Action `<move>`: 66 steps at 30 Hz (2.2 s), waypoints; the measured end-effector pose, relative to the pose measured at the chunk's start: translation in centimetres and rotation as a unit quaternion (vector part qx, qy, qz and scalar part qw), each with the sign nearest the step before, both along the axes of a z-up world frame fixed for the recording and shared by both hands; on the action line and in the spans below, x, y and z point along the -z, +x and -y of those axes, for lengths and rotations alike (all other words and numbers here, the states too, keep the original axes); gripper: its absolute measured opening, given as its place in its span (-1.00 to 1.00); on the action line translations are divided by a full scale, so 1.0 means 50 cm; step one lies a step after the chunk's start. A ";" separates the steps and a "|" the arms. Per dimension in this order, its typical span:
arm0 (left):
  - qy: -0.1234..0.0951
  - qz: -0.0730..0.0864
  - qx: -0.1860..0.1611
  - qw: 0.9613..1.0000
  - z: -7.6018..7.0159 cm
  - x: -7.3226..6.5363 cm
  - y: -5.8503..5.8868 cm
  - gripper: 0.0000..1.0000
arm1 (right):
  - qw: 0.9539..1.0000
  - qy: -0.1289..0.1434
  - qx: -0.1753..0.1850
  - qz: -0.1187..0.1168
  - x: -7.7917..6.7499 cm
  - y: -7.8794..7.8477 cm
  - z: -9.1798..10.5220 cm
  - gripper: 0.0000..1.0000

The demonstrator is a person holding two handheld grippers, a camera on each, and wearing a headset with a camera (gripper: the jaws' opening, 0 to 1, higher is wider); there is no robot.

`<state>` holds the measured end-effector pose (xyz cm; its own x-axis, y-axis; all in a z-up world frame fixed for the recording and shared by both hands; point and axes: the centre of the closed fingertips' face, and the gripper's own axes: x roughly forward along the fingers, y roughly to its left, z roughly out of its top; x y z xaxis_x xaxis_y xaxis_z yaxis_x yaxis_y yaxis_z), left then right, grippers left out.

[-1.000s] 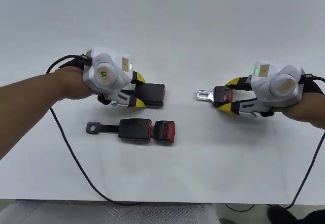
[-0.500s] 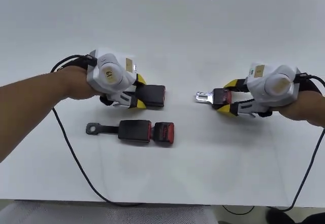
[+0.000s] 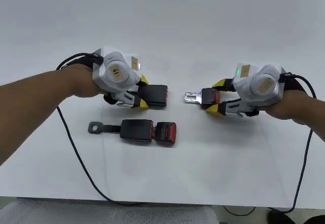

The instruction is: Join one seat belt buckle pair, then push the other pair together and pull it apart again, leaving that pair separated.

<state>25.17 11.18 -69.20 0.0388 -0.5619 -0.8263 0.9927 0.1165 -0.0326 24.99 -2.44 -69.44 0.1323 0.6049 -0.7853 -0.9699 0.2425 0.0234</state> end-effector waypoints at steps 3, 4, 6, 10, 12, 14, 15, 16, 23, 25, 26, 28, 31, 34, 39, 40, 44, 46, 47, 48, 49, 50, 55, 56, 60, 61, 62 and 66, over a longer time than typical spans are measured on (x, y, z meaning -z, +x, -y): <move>0.003 -0.001 0.000 1.000 0.000 -0.001 -0.001 -0.32 | 1.000 0.004 -0.007 0.001 -0.004 -0.005 -0.020 -0.31; 0.004 0.000 0.000 1.000 0.000 -0.001 -0.001 -0.32 | 1.000 0.003 -0.008 0.002 -0.003 -0.002 -0.025 -0.31; 0.005 -0.001 -0.001 1.000 0.001 -0.001 -0.002 -0.32 | 1.000 0.005 -0.012 0.000 -0.003 -0.004 -0.042 -0.31; 0.007 0.000 -0.003 1.000 0.002 -0.003 -0.003 -0.32 | 1.000 0.010 -0.020 -0.001 -0.003 -0.002 -0.067 -0.31; 0.008 0.000 -0.004 1.000 0.003 -0.003 -0.004 -0.32 | 1.000 0.012 -0.023 -0.001 -0.004 -0.003 -0.080 -0.31; 0.007 0.002 -0.004 1.000 0.003 -0.004 -0.005 -0.32 | 1.000 0.013 -0.024 -0.003 -0.004 -0.001 -0.086 -0.31; 0.004 0.002 -0.006 1.000 0.003 -0.004 -0.005 -0.32 | 1.000 0.014 -0.024 -0.003 -0.005 0.001 -0.087 -0.31; 0.003 0.003 -0.007 1.000 0.003 -0.004 -0.006 -0.32 | 1.000 0.018 -0.022 -0.008 -0.006 -0.002 -0.092 -0.31; 0.002 0.006 0.000 1.000 0.003 -0.004 -0.006 -0.32 | 0.999 0.020 -0.025 -0.005 -0.003 0.005 -0.104 -0.31; 0.002 0.005 0.001 1.000 0.003 -0.003 -0.005 -0.32 | 0.999 0.019 -0.026 -0.005 -0.003 0.005 -0.106 -0.31; 0.002 0.004 0.001 1.000 0.003 -0.003 -0.005 -0.32 | 0.999 0.019 -0.026 -0.005 -0.003 0.005 -0.107 -0.32; 0.003 0.003 0.003 1.000 0.002 -0.003 -0.004 -0.33 | 0.999 0.019 -0.025 -0.005 -0.003 0.006 -0.107 -0.32; 0.014 0.004 0.016 1.000 0.005 -0.003 -0.005 -0.33 | 1.000 0.017 -0.025 -0.002 -0.003 0.006 -0.110 -0.32; 0.021 0.003 0.024 0.999 0.007 -0.005 -0.006 -0.34 | 1.000 0.018 -0.024 -0.003 -0.002 0.008 -0.111 -0.32; 0.019 0.001 0.022 1.000 0.006 -0.005 -0.005 -0.34 | 1.000 0.020 -0.019 -0.004 -0.005 0.006 -0.114 -0.32; 0.021 0.002 0.022 1.000 0.007 -0.005 -0.005 -0.34 | 1.000 0.021 -0.017 -0.004 -0.004 0.007 -0.115 -0.32; 0.022 0.001 0.022 0.999 0.006 -0.004 -0.004 -0.34 | 1.000 0.029 -0.007 -0.002 -0.006 0.008 -0.139 -0.33; 0.024 0.001 0.024 0.999 0.005 -0.003 -0.004 -0.34 | 1.000 0.026 -0.009 0.000 -0.007 0.008 -0.145 -0.33; 0.025 0.001 0.027 0.999 0.005 -0.003 -0.006 -0.35 | 1.000 0.025 -0.009 -0.001 -0.007 0.009 -0.141 -0.33; 0.027 0.001 0.030 0.999 0.005 -0.003 -0.006 -0.35 | 1.000 0.027 -0.007 -0.003 -0.006 0.011 -0.142 -0.33; 0.030 0.001 0.034 0.999 0.004 -0.003 -0.006 -0.35 | 1.000 0.026 -0.005 -0.003 -0.006 0.011 -0.143 -0.33; 0.032 0.001 0.036 0.999 0.004 -0.002 -0.006 -0.35 | 1.000 0.022 -0.003 -0.003 -0.007 0.009 -0.144 -0.33; 0.035 -0.001 0.040 0.999 0.004 0.001 -0.005 -0.35 | 1.000 0.016 0.003 -0.006 -0.004 0.010 -0.145 -0.34; 0.034 -0.001 0.039 0.999 0.003 0.002 -0.005 -0.35 | 1.000 0.015 0.004 -0.006 -0.004 0.007 -0.146 -0.34; 0.034 -0.001 0.038 0.999 0.003 0.001 -0.006 -0.35 | 1.000 0.013 0.003 -0.005 -0.003 0.008 -0.145 -0.33; 0.034 -0.001 0.039 0.999 0.004 0.001 -0.007 -0.35 | 1.000 0.013 0.002 -0.005 -0.003 0.008 -0.145 -0.33; 0.034 -0.001 0.038 0.999 0.004 0.000 -0.007 -0.35 | 1.000 0.013 0.001 -0.005 -0.002 0.007 -0.145 -0.33; 0.034 -0.001 0.038 0.999 0.005 -0.001 -0.008 -0.35 | 1.000 0.011 0.001 -0.005 -0.002 0.005 -0.147 -0.33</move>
